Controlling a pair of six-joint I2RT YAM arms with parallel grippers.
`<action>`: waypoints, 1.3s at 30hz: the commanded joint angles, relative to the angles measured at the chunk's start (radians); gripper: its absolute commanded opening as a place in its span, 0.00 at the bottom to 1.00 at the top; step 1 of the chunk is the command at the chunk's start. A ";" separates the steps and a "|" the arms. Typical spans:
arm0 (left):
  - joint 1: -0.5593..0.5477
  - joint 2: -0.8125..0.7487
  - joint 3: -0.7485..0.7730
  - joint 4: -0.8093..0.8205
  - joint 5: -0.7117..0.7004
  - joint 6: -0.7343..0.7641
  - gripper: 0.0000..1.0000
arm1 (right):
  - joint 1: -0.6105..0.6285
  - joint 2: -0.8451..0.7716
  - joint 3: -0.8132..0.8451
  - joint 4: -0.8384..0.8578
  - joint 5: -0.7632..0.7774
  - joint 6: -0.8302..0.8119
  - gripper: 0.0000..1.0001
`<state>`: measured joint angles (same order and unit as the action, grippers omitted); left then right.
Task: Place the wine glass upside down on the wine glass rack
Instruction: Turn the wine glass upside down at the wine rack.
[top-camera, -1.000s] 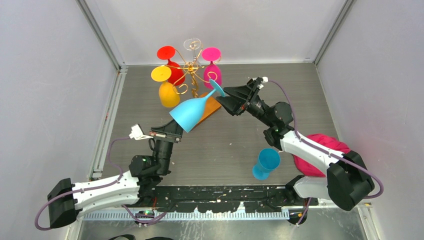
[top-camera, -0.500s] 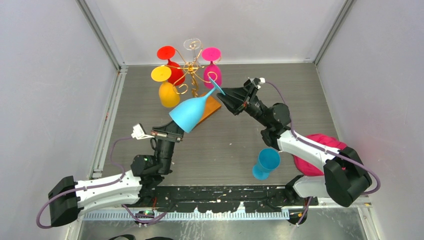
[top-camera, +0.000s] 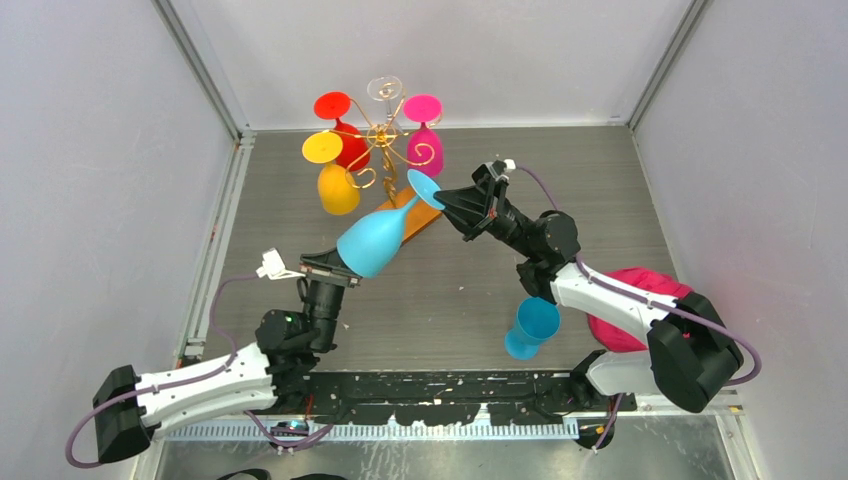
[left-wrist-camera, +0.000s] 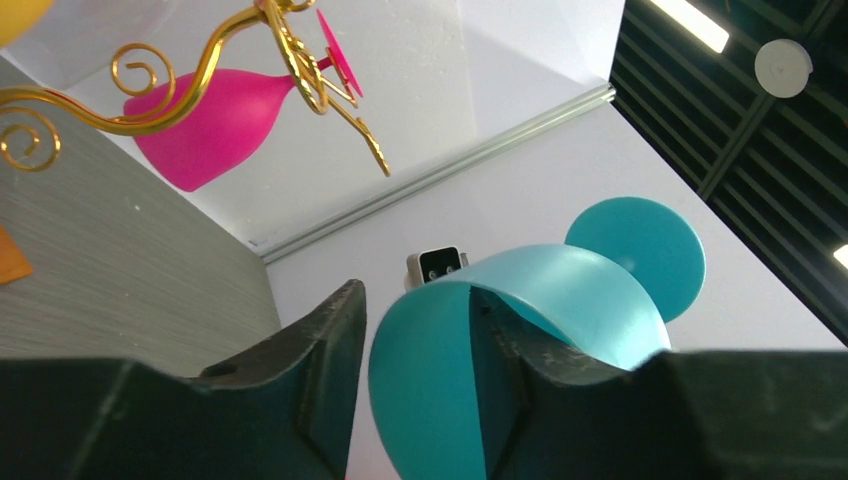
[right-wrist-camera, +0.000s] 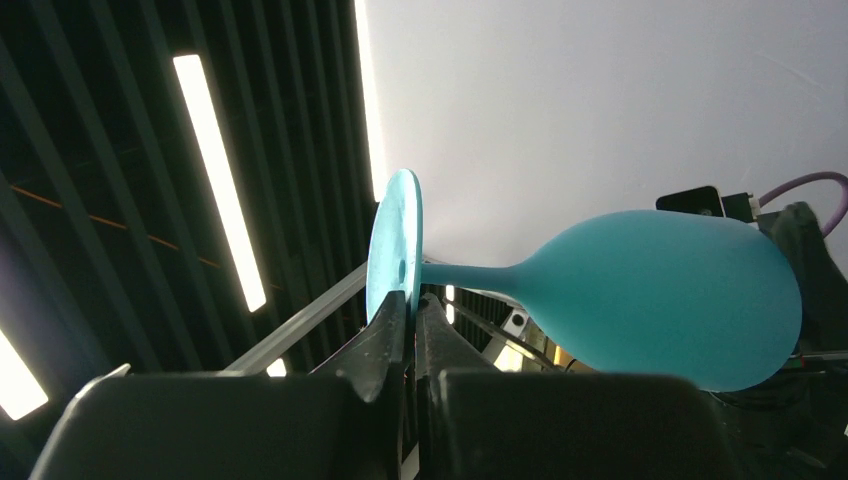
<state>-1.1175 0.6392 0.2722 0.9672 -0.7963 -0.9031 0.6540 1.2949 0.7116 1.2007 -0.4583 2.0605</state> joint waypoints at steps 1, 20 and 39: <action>-0.007 -0.088 0.002 -0.098 -0.022 0.010 0.48 | -0.016 0.003 0.025 0.019 0.028 -0.069 0.01; -0.006 -0.329 0.124 -0.836 -0.165 -0.112 0.57 | -0.014 -0.095 0.115 -0.242 -0.007 -0.239 0.01; -0.006 -0.201 0.343 -1.220 -0.215 -0.010 0.57 | -0.015 -0.130 0.369 -0.967 0.000 -0.763 0.01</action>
<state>-1.1194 0.4362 0.5762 -0.2012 -0.9627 -0.9546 0.6384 1.1824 1.0046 0.3790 -0.4732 1.4433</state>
